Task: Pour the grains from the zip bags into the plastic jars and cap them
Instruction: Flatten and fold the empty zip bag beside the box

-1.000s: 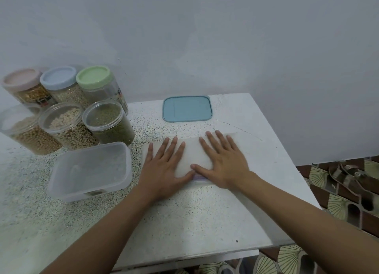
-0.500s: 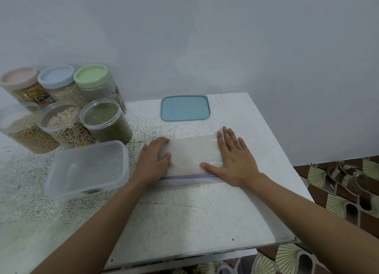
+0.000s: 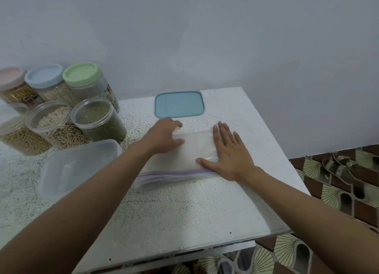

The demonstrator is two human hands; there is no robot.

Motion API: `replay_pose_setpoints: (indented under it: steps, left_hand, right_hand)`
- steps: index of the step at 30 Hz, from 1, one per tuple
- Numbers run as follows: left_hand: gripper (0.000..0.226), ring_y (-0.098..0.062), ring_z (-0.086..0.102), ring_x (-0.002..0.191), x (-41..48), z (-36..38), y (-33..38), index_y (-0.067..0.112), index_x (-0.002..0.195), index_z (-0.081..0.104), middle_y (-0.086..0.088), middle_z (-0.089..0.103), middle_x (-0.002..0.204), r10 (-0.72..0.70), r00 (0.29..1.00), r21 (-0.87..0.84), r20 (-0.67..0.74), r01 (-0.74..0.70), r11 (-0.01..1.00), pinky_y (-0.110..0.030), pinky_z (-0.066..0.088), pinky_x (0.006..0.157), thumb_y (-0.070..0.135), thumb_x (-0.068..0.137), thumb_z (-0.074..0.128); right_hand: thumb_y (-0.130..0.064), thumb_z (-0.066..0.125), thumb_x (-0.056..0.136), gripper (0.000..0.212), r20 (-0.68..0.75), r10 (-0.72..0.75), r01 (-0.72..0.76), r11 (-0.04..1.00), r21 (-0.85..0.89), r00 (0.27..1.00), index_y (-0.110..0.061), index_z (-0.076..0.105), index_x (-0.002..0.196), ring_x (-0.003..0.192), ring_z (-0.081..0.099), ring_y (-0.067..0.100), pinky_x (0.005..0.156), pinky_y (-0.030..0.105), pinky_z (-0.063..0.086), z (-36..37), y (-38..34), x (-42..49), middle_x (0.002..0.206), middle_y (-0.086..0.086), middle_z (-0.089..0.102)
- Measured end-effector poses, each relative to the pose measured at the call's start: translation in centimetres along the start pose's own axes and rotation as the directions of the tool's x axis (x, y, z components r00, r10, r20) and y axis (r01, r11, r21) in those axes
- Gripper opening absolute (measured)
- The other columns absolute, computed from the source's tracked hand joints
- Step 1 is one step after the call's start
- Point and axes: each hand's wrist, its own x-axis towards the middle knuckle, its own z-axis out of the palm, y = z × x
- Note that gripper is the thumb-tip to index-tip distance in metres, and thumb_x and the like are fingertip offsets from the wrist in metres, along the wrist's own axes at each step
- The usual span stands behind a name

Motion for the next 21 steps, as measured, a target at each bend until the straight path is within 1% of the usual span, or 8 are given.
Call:
replay_pose_setpoints:
  steps: [1, 3, 6, 10, 13, 15, 18, 21]
  left_hand:
    - [0.057, -0.027, 0.049, 0.128, 0.3, 0.6, 0.2, 0.018, 0.141, 0.057, -0.010, 0.054, 0.135, 0.009, 0.999, 0.028, 0.037, -0.010, 1.000, -0.033, 0.037, 0.103, 0.035, 0.089, 0.075]
    - [0.057, -0.024, 0.054, 0.119, 0.8, 0.9, 0.4, 0.018, 0.137, 0.061, -0.007, 0.057, 0.126, 0.022, 1.000, -0.018, 0.018, -0.022, 1.000, -0.028, 0.039, 0.093, 0.028, 0.084, 0.081]
    - [0.045, -0.020, 0.057, 0.105, 1.4, 0.4, 1.2, 0.018, 0.121, 0.067, 0.002, 0.056, 0.109, 0.001, 0.999, -0.051, 0.035, 0.001, 0.999, -0.025, 0.038, 0.082, 0.019, 0.079, 0.083]
    - [0.041, -0.019, 0.052, 0.103, 2.2, -0.6, 1.9, 0.021, 0.117, 0.058, 0.002, 0.055, 0.115, -0.089, 0.976, 0.018, 0.197, 0.088, 0.996, -0.030, 0.042, 0.084, 0.030, 0.083, 0.079]
    - [0.042, -0.019, 0.052, 0.100, 2.0, -0.8, 2.1, 0.020, 0.112, 0.057, 0.003, 0.054, 0.109, -0.102, 0.968, 0.078, 0.230, 0.086, 0.993, -0.032, 0.044, 0.083, 0.035, 0.082, 0.082]
    - [0.032, -0.021, 0.054, 0.094, 1.4, -0.5, 2.0, 0.018, 0.101, 0.060, 0.002, 0.057, 0.099, -0.103, 0.972, 0.078, 0.212, 0.088, 0.993, -0.031, 0.041, 0.076, 0.033, 0.082, 0.082]
    - [0.024, -0.021, 0.058, 0.077, 0.4, -0.2, 1.3, 0.007, 0.086, 0.071, 0.000, 0.063, 0.079, -0.130, 0.965, -0.030, 0.226, 0.140, 0.990, -0.029, 0.038, 0.062, 0.030, 0.084, 0.080]
    - [0.023, -0.020, 0.061, 0.075, -0.7, -0.6, 0.6, 0.005, 0.091, 0.075, -0.003, 0.068, 0.082, -0.164, 0.950, -0.227, 0.265, 0.226, 0.947, -0.028, 0.043, 0.064, 0.027, 0.088, 0.077]
  right_hand:
    - [-0.097, 0.010, 0.076, 0.119, 0.007, 0.000, 0.000, 1.000, -0.004, 1.000, -0.016, -0.018, 0.160, 0.153, -0.026, 0.013, 0.127, 0.043, -0.003, 0.0, 0.0, 0.0, 0.168, 0.002, -0.024]
    - [-0.096, 0.011, 0.077, 0.119, 0.012, -0.001, 0.001, 1.000, -0.013, 1.000, -0.017, -0.019, 0.160, 0.152, -0.027, 0.013, 0.127, 0.043, -0.003, -0.1, 0.0, 0.0, 0.167, 0.002, -0.025]
    - [-0.095, 0.016, 0.080, 0.116, 0.014, -0.002, 0.002, 1.000, -0.022, 1.000, -0.017, -0.020, 0.159, 0.152, -0.027, 0.014, 0.127, 0.044, -0.003, 0.0, 0.1, 0.0, 0.167, 0.002, -0.026]
    - [-0.095, 0.013, 0.079, 0.116, 0.022, -0.025, 0.026, 0.998, -0.051, 0.999, -0.019, -0.019, 0.160, 0.153, -0.025, 0.015, 0.127, 0.047, 0.000, -0.4, -0.1, -0.1, 0.168, 0.002, -0.025]
    - [-0.096, 0.011, 0.078, 0.114, 0.030, -0.054, 0.057, 0.988, -0.146, 0.998, -0.022, -0.014, 0.161, 0.156, -0.016, 0.017, 0.123, 0.048, 0.014, -1.2, -0.4, 0.1, 0.169, 0.005, -0.018]
    - [-0.097, 0.011, 0.076, 0.113, 0.029, -0.057, 0.062, 0.977, -0.206, 0.998, -0.027, -0.012, 0.161, 0.157, -0.007, 0.019, 0.115, 0.050, 0.023, -1.6, -0.4, 0.3, 0.170, 0.006, -0.013]
    - [-0.099, 0.011, 0.075, 0.108, 0.021, -0.073, 0.075, 0.975, -0.208, 0.997, -0.037, -0.013, 0.160, 0.157, 0.008, 0.023, 0.109, 0.051, 0.026, -1.9, 0.0, 0.4, 0.171, 0.002, -0.007]
    - [-0.097, 0.008, 0.078, 0.097, -0.015, -0.102, 0.098, 0.977, -0.192, 0.995, -0.046, -0.014, 0.157, 0.152, 0.022, 0.024, 0.101, 0.047, 0.029, -2.3, 0.8, 0.2, 0.171, 0.000, -0.005]
